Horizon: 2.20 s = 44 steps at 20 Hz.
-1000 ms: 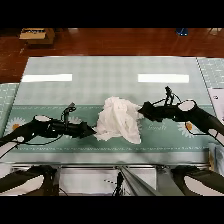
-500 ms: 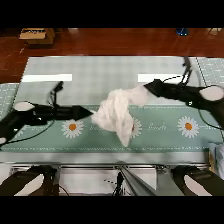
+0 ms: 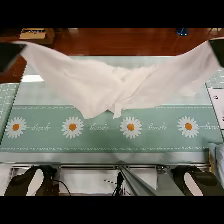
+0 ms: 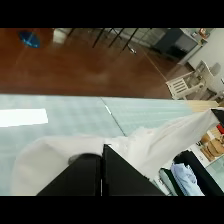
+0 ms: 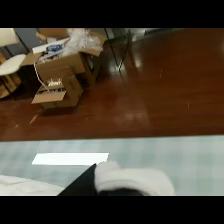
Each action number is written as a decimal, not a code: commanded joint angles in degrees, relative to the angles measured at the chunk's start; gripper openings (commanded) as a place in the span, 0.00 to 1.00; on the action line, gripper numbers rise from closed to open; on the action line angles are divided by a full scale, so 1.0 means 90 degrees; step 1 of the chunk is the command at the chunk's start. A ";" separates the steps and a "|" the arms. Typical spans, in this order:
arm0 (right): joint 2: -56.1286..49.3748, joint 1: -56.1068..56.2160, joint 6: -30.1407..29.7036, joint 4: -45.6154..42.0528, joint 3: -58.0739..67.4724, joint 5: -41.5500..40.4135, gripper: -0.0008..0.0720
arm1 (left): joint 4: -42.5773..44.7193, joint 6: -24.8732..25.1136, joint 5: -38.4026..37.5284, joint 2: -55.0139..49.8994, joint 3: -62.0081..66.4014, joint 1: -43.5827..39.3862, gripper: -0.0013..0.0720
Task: Fold the shirts.
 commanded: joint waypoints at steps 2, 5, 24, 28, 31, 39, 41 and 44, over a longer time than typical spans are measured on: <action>0.0318 -0.0085 0.0294 -0.0746 0.1265 0.0503 0.04 | 0.0102 -0.0522 -0.0066 0.0216 0.1639 0.0313 0.04; 0.0318 -0.0085 0.0316 -0.1566 0.2198 0.1166 0.04 | 0.1049 -0.1044 -0.0214 0.0219 0.2788 0.0318 0.04; -0.1962 -0.0063 0.0112 -0.2200 0.3755 0.5676 0.04 | 0.3055 -0.1902 -0.3152 0.0590 -0.0107 0.0291 0.04; -0.3687 -0.0051 0.0061 -0.1834 0.3755 0.5003 0.04 | 0.3060 -0.1579 -0.1455 0.0427 -0.2365 0.0066 0.04; -0.4821 0.0138 -0.0073 -0.1647 0.3755 0.4393 0.04 | 0.3058 -0.1229 -0.0080 -0.0097 -0.3349 -0.0032 0.04; -0.6314 0.0780 -0.0172 -0.1634 0.3755 0.2924 0.04 | 0.2739 -0.0733 0.2210 -0.1877 -0.3684 -0.0974 0.04; -0.6356 0.0750 -0.0202 -0.1783 0.3755 0.2863 0.04 | 0.2747 -0.0731 0.2363 -0.2183 -0.3655 -0.0930 0.05; -0.6341 0.0704 -0.0296 -0.2057 0.3757 0.2956 0.04 | 0.3106 -0.0784 0.1161 -0.2324 -0.3325 -0.0503 0.60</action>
